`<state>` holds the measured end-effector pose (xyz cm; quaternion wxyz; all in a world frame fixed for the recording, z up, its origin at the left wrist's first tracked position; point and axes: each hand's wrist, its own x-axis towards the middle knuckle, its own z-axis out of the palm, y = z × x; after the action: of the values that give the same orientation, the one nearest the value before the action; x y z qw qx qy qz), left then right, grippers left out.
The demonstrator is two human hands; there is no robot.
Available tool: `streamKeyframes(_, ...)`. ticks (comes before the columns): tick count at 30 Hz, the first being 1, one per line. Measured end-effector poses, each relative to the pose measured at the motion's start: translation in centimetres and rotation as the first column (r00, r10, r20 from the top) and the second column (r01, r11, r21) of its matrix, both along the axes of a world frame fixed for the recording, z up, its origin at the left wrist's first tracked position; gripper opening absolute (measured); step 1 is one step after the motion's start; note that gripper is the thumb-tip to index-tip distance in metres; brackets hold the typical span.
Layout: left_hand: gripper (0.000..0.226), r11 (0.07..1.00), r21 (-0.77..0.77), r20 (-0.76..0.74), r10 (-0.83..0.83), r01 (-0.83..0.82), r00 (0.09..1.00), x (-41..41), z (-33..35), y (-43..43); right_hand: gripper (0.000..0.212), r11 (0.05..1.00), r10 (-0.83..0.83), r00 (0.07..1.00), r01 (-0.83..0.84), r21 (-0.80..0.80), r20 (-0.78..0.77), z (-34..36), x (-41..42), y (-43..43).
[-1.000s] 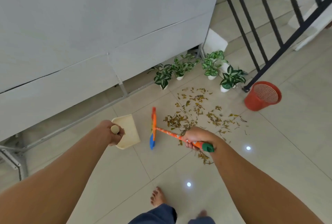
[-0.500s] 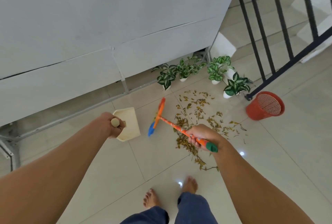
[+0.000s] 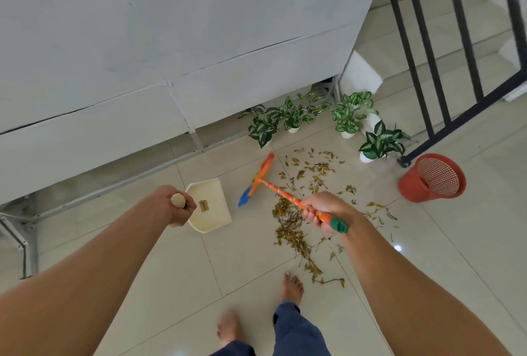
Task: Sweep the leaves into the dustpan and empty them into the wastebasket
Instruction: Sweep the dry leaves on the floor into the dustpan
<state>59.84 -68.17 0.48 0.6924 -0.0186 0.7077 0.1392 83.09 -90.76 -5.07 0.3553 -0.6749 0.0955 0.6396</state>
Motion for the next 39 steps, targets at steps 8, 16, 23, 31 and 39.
streamKeyframes(8, 0.011, 0.999, 0.014, -0.024, 0.042, -0.042, 0.999, 6.7, 0.0, -0.8, 0.019, 1.0, -0.01, 1.0, 0.01, -0.008, -0.011, 1.6, 7.9, -2.2)
streamKeyframes(16, 0.017, 0.999, 0.031, -0.001, 0.021, -0.021, 1.0, 10.2, -0.5, -2.0, 0.013, 0.987, -0.151, 0.974, 0.159, 0.036, -0.168, -0.9, 13.1, 0.8)
streamKeyframes(23, 0.016, 0.999, 0.023, 0.008, -0.028, 0.028, 1.0, 13.4, -0.9, -2.2, 0.013, 0.975, -0.199, 0.977, 0.206, 0.08, -0.081, 0.4, 13.5, -3.1)
streamKeyframes(31, 0.011, 0.996, 0.027, -0.039, -0.087, 0.088, 0.995, 15.2, -1.4, -2.6, 0.02, 0.939, -0.286, 0.944, 0.31, 0.148, -0.167, -2.3, 16.7, -0.8)
streamKeyframes(39, 0.01, 0.993, 0.015, -0.022, -0.119, 0.12, 0.993, 16.2, -1.9, -2.1, 0.02, 0.923, -0.345, 0.93, 0.361, 0.134, -0.131, -0.7, 15.4, -5.5)
